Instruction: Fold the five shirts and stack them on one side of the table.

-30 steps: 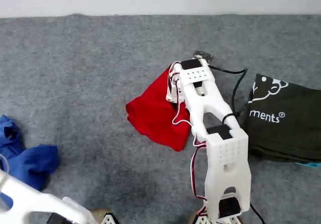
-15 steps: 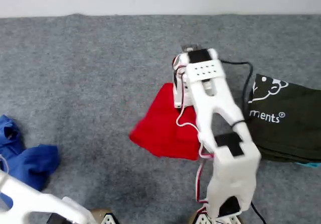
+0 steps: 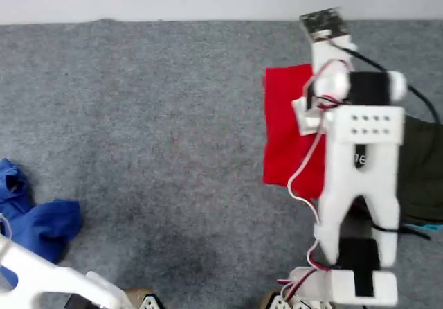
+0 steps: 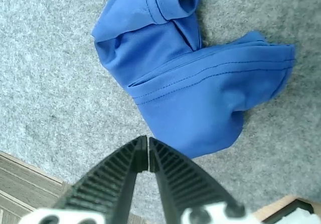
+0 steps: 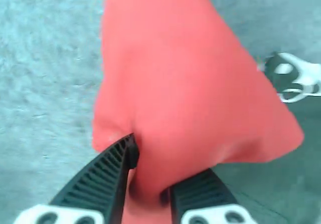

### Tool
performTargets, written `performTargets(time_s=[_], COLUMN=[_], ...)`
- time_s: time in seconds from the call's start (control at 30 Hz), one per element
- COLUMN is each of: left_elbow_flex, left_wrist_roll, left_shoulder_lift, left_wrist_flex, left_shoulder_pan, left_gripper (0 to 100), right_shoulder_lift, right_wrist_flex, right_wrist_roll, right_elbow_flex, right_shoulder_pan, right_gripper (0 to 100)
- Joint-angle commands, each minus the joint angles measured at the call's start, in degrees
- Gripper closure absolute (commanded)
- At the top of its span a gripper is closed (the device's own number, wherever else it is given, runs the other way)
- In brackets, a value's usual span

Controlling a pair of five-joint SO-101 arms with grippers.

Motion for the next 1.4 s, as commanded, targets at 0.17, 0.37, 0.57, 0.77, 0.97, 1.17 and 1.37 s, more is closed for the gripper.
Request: performTargets(time_s=[0.17,0.37,0.57,0.77,0.97,1.17,1.37], left_elbow_flex=[-0.5,-0.2,-0.2,-0.2,-0.2,-0.1,-0.1], left_wrist_roll=[-0.6,-0.6,-0.6,-0.6,-0.6,-0.6,-0.6], left_shoulder_lift=[-1.8,-1.8,-1.8,-1.8,-1.8,-1.4,-1.4], left_wrist_flex=[0.5,0.2,0.2,0.2,0.2,0.2,0.2], left_shoulder_pan=[0.0,0.4,0.4,0.5,0.5,0.5,0.5], left_gripper=[98,98,98,98,98,98,98], right_shoulder_lift=[-7.8,-7.7,-2.7,7.9,17.6,20.7,13.1], right_wrist_flex=[2.5,2.5,1.9,-7.6,-17.3,-18.9,-13.8], right_wrist_roll=[10.3,13.7,18.6,21.4,26.5,21.6,18.7], right_elbow_flex=[-0.4,-0.4,0.8,0.8,0.5,0.4,0.4], right_shoulder_pan=[10.5,16.8,22.4,28.5,32.3,33.7,31.8], right_gripper=[99.1,99.1,99.1,99.1,96.3,67.1,64.9])
